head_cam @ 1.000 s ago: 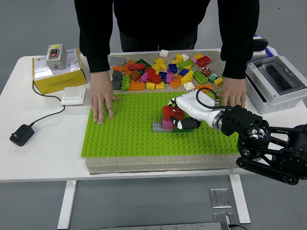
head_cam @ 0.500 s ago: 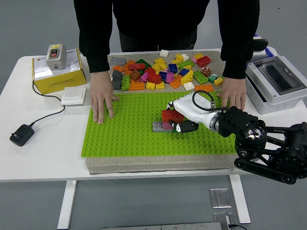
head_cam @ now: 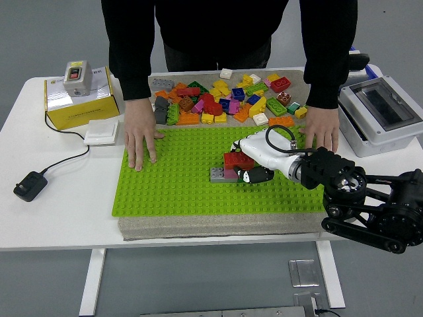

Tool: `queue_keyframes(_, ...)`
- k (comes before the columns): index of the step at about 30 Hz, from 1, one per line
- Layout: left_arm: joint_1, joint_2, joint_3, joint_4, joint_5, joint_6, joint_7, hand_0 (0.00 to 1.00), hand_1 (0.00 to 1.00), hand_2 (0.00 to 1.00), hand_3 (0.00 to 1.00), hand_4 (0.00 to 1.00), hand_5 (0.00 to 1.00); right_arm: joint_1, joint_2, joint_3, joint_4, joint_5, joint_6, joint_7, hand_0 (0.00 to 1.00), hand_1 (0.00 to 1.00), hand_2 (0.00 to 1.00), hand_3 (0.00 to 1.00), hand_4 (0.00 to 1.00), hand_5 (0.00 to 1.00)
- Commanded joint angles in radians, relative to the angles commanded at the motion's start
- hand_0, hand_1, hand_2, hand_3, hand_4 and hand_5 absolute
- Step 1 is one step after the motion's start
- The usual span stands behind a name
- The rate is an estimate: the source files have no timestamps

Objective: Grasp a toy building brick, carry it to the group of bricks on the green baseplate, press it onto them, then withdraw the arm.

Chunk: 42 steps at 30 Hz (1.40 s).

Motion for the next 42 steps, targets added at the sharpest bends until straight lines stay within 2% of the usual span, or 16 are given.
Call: queue_keyframes(42,0.000,-0.002,0.017,0.000,0.011,0.007,0.001,0.687,0.675,0.617,0.699,0.145,0.676,-0.006,0.003,0.009,-0.015,0.006,-0.010,0.010,0.119,0.190,0.620,0.653,0.410,0.393)
